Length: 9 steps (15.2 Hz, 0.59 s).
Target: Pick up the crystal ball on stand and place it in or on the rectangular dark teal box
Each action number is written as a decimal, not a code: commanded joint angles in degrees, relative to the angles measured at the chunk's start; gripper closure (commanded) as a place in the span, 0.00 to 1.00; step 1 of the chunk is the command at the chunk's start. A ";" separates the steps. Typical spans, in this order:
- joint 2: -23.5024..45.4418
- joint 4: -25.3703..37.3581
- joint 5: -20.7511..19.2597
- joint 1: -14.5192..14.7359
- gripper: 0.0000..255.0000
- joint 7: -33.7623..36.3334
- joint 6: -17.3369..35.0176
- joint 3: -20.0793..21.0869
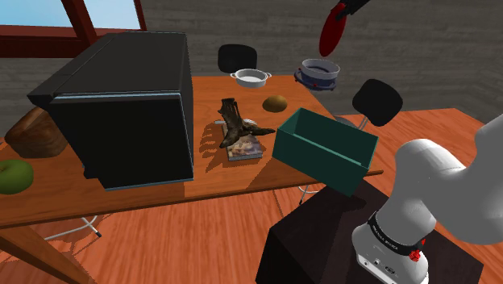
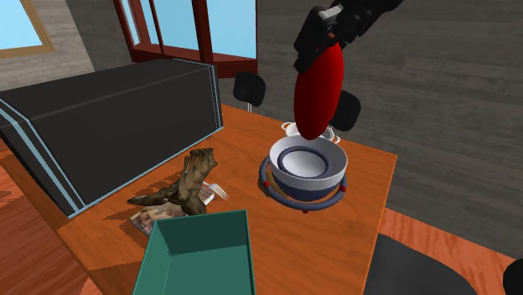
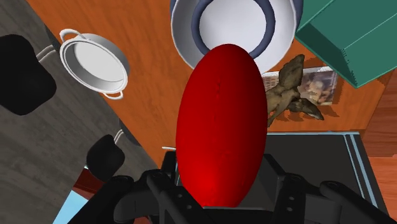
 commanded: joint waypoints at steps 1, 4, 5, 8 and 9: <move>-1.69 -2.09 -1.07 -5.57 1.00 1.71 -0.34 6.64; -6.41 -6.50 -4.03 -12.98 1.00 5.66 -0.81 16.75; -7.99 -7.78 -4.88 -14.79 1.00 6.97 -1.10 19.46; -12.44 -11.09 -6.81 -19.18 1.00 10.73 -2.32 26.41; -13.83 -12.03 -7.27 -20.37 1.00 11.93 -2.82 28.44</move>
